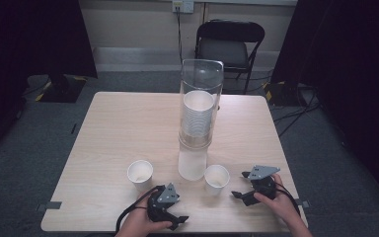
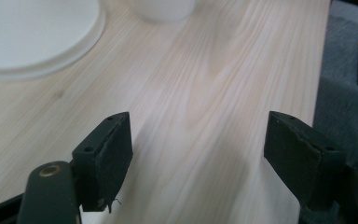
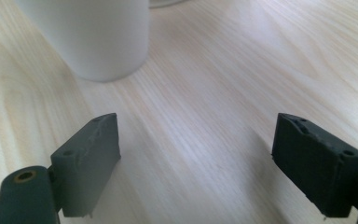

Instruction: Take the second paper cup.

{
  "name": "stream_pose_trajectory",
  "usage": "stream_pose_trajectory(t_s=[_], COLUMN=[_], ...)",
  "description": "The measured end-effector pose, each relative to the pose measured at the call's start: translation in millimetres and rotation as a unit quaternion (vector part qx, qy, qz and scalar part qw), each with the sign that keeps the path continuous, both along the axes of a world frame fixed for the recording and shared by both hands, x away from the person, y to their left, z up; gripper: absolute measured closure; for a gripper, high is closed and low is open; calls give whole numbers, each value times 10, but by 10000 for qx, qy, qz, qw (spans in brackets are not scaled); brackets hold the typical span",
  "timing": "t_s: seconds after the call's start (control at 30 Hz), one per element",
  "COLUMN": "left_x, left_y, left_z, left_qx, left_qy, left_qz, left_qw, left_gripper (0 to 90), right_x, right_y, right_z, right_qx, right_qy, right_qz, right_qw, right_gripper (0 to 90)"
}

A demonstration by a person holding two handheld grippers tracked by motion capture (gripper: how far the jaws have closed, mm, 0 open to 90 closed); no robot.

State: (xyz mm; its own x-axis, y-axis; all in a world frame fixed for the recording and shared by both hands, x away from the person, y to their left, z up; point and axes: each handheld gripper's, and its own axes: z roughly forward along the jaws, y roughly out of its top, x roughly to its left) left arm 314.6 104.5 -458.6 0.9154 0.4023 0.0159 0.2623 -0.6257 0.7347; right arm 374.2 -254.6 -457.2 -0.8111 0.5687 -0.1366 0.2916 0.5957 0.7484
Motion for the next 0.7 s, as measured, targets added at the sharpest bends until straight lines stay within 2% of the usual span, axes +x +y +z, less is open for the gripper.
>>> stream_pose_trajectory(t_s=[0.03,0.17,0.23,0.27,0.3,0.37,0.4,0.47,0.6,0.63,0.67,0.7], left_x=[-5,-17,-16,-27,-27,-30,-28,-30,-49,-49,-54,-56], left_y=[77,208,233,303,324,369,434,466,569,569,581,604], left_z=[-16,-48,-57,-59,-71,-64,-78,-81,-124,-124,-134,-137], left_qx=[-37,-52,-72,-112,-146,-110,-180,-166,-200,-200,-191,-87], left_qy=[42,121,97,153,93,135,89,69,-186,-186,-252,-344], left_qz=[46,168,159,152,174,187,180,207,163,163,153,96], left_qw=[10000,9998,9998,9997,9997,9997,9996,9996,9995,9995,9994,9993], left_gripper=[233,232,231,231,231,231,231,230,227,227,227,227], right_x=[5,15,19,29,35,37,45,51,54,54,53,53], right_y=[-13,-59,-71,-95,-107,-115,-136,-153,-169,-169,-170,-170], right_z=[-2,3,3,-3,-6,-8,-12,-13,-27,-27,-31,-31], right_qx=[-10,10,11,29,47,60,88,104,177,177,182,182], right_qy=[0,26,34,79,90,90,97,123,123,123,118,118], right_qz=[-15,-116,-139,-180,-189,-203,-246,-300,-337,-337,-357,-357], right_qw=[10000,9999,9999,9998,9998,9997,9996,9994,9992,9992,9991,9991], right_gripper=[144,144,144,140,139,139,139,138,129,129,128,128])
